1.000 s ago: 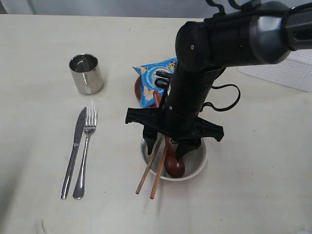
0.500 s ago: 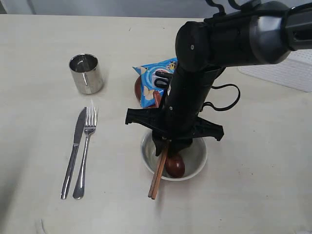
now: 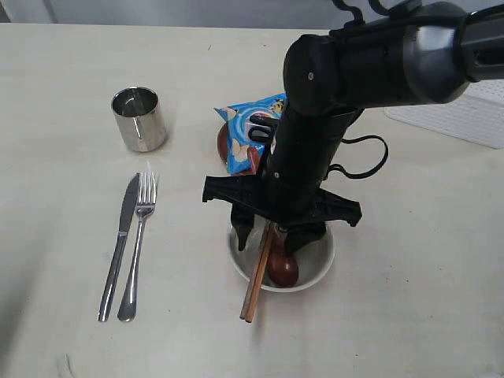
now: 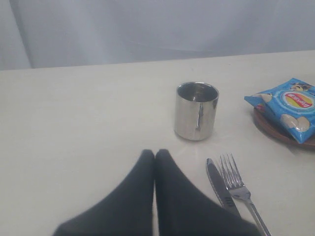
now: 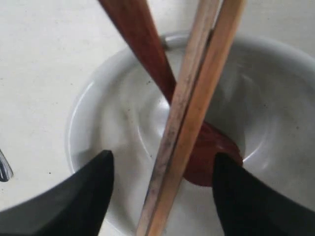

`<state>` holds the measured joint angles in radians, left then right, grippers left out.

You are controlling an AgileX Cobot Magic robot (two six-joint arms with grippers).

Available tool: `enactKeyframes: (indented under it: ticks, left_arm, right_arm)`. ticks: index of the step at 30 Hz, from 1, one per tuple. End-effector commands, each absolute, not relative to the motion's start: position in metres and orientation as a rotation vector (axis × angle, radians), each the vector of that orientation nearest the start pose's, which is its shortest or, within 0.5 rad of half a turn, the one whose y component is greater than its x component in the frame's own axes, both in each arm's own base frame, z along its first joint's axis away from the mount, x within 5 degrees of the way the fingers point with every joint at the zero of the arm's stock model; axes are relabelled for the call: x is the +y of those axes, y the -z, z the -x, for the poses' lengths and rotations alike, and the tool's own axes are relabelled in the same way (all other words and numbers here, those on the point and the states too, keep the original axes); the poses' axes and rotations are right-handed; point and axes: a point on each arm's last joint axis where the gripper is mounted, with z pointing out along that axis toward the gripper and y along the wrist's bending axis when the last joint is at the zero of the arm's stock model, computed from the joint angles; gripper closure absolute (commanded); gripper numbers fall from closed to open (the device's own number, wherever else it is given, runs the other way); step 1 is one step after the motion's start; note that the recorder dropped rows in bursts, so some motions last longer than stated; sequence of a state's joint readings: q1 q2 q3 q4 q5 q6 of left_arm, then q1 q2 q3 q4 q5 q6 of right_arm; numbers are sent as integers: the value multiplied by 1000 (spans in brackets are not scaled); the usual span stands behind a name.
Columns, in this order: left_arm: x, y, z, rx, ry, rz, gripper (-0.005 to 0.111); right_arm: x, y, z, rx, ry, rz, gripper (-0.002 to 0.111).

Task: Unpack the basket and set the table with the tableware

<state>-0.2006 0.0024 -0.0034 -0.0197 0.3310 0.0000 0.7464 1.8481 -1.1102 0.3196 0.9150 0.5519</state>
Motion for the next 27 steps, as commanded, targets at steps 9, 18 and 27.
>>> enactKeyframes:
  ticks: [9,18,27]
  left_arm:
    - [-12,-184,-53,1803,171,-160,107]
    - [-12,-184,-53,1803,171,-160,107]
    - [-12,-184,-53,1803,171,-160,107]
  right_arm:
    - [233,-191,-221,3221,-361,105,47]
    - [220,-252,-211,3098,-414,221,48]
    - [199,-357,-188,2739,-648,433,99]
